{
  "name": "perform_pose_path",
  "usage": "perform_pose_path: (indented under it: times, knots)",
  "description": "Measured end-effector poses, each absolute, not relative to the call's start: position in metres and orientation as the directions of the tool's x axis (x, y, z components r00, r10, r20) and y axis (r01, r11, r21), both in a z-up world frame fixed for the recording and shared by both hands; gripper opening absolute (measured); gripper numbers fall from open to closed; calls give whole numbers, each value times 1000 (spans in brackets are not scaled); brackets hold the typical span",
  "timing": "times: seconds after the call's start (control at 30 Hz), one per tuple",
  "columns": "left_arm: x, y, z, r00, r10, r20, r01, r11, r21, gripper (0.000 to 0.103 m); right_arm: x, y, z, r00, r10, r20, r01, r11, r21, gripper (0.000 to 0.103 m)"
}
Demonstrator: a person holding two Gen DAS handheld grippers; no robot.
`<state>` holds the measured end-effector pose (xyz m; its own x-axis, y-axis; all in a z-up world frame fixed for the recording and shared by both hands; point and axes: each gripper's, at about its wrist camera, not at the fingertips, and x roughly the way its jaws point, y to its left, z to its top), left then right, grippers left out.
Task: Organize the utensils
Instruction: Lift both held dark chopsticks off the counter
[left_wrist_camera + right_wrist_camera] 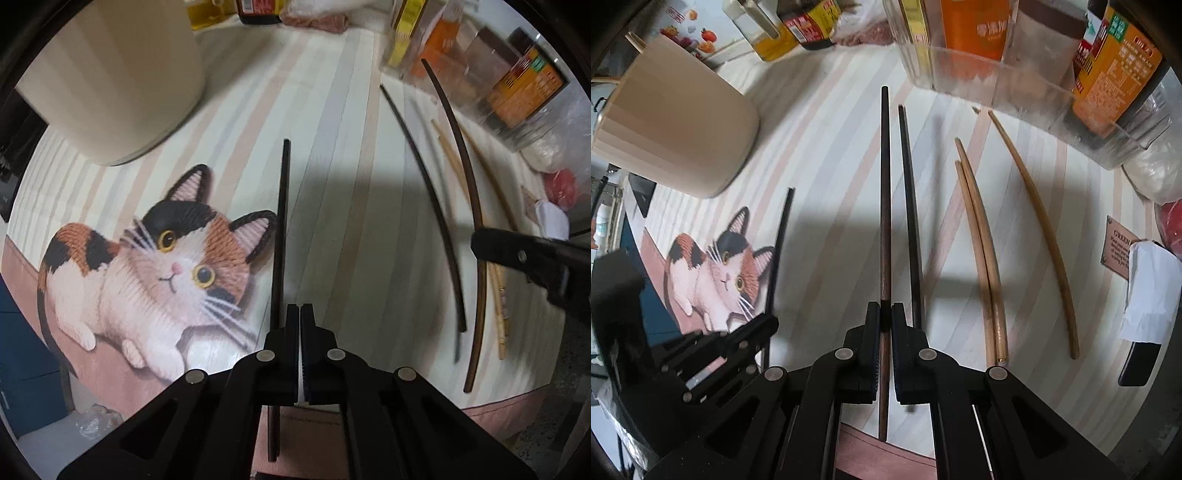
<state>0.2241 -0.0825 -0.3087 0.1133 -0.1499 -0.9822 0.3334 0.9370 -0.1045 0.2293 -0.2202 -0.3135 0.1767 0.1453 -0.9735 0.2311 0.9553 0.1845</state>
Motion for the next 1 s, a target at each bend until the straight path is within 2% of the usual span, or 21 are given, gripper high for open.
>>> perform_pose_path:
  times: [0.23, 0.37, 0.5, 0.67, 0.73, 0.8, 0.83, 0.9, 0.97, 1.0]
  knots:
    - [218, -59, -277, 193, -191, -962, 289, 948, -131, 0, 228, -227, -284, 242, 160, -957, 227, 950, 216, 6]
    - [231, -42, -277, 143, -286, -947, 262, 934, -242, 1, 233, -232, -278, 251, 160, -955, 236, 946, 220, 6]
    - [252, -53, -294, 96, -235, -967, 249, 946, -205, 5, 234, -236, -280, 251, 161, -955, 257, 940, 226, 6]
    - [259, -65, -327, 11, -136, -991, 317, 940, -125, 6, 230, -239, -287, 241, 162, -957, 278, 933, 228, 6]
    - [256, -69, -330, 8, -149, -989, 336, 932, -137, 15, 228, -242, -292, 230, 163, -959, 294, 928, 228, 6]
    - [256, -77, -333, 3, -162, -987, 347, 926, -151, 28, 227, -244, -295, 225, 160, -961, 303, 926, 225, 6]
    - [254, -80, -333, 7, -160, -987, 353, 924, -147, 29, 226, -245, -297, 222, 159, -962, 309, 924, 224, 6]
    - [253, -86, -334, 24, -144, -989, 360, 925, -126, 29, 225, -245, -299, 216, 158, -963, 314, 923, 222, 6]
    - [251, -89, -335, 40, -135, -990, 365, 924, -111, 24, 225, -244, -300, 213, 159, -964, 314, 923, 222, 6]
    - [249, -90, -335, 52, -116, -992, 374, 923, -88, 18, 225, -243, -301, 212, 159, -964, 313, 924, 221, 6]
